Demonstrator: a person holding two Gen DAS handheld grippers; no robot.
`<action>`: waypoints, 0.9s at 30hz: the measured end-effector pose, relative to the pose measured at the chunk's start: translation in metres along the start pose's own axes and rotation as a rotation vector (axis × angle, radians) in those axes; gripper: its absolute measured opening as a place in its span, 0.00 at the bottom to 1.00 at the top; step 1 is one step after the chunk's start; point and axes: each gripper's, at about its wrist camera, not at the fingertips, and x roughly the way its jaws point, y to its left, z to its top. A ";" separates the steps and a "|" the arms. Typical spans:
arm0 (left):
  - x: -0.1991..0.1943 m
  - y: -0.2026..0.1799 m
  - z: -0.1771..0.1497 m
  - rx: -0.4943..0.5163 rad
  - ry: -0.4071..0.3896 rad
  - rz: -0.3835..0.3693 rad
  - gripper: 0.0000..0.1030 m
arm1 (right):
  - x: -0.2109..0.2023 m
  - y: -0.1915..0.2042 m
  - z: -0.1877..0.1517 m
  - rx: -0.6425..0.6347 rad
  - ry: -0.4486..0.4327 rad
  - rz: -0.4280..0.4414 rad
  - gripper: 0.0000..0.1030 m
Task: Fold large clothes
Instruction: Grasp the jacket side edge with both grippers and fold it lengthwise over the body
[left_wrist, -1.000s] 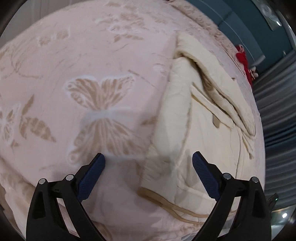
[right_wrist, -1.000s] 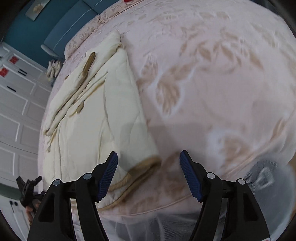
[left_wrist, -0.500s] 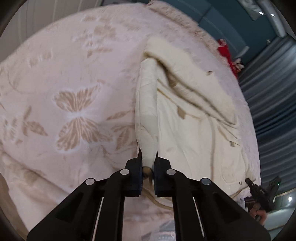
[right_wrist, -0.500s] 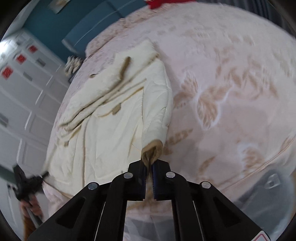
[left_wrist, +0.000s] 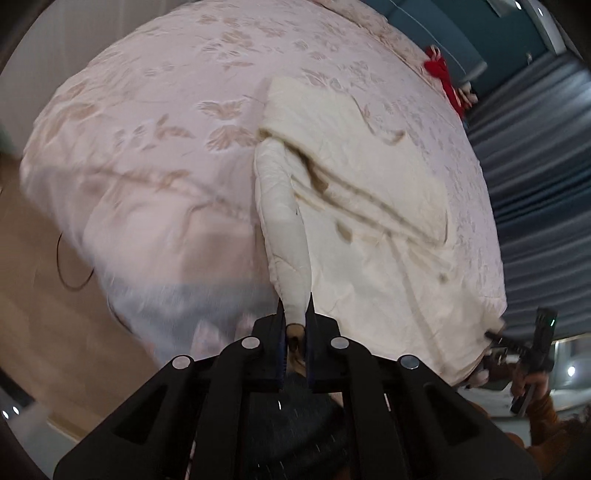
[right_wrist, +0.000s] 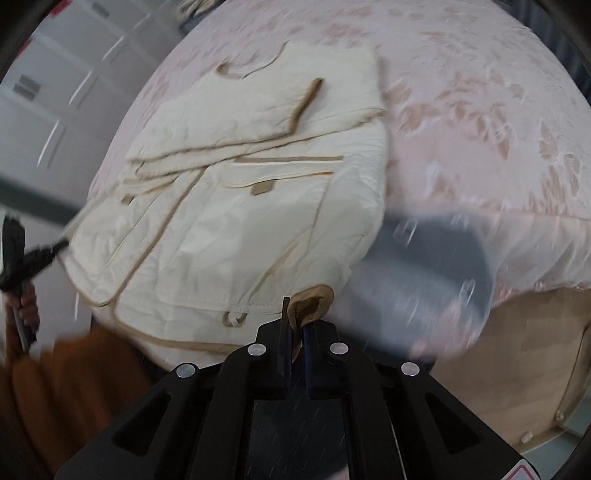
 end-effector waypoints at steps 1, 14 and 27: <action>-0.010 -0.003 -0.002 -0.012 -0.020 -0.009 0.06 | -0.003 0.009 -0.006 -0.020 0.007 0.002 0.04; 0.020 -0.050 0.134 0.046 -0.289 -0.003 0.07 | -0.024 -0.036 0.136 0.206 -0.372 0.104 0.04; 0.148 -0.041 0.250 -0.038 -0.272 0.164 0.07 | 0.062 -0.055 0.258 0.323 -0.500 0.010 0.04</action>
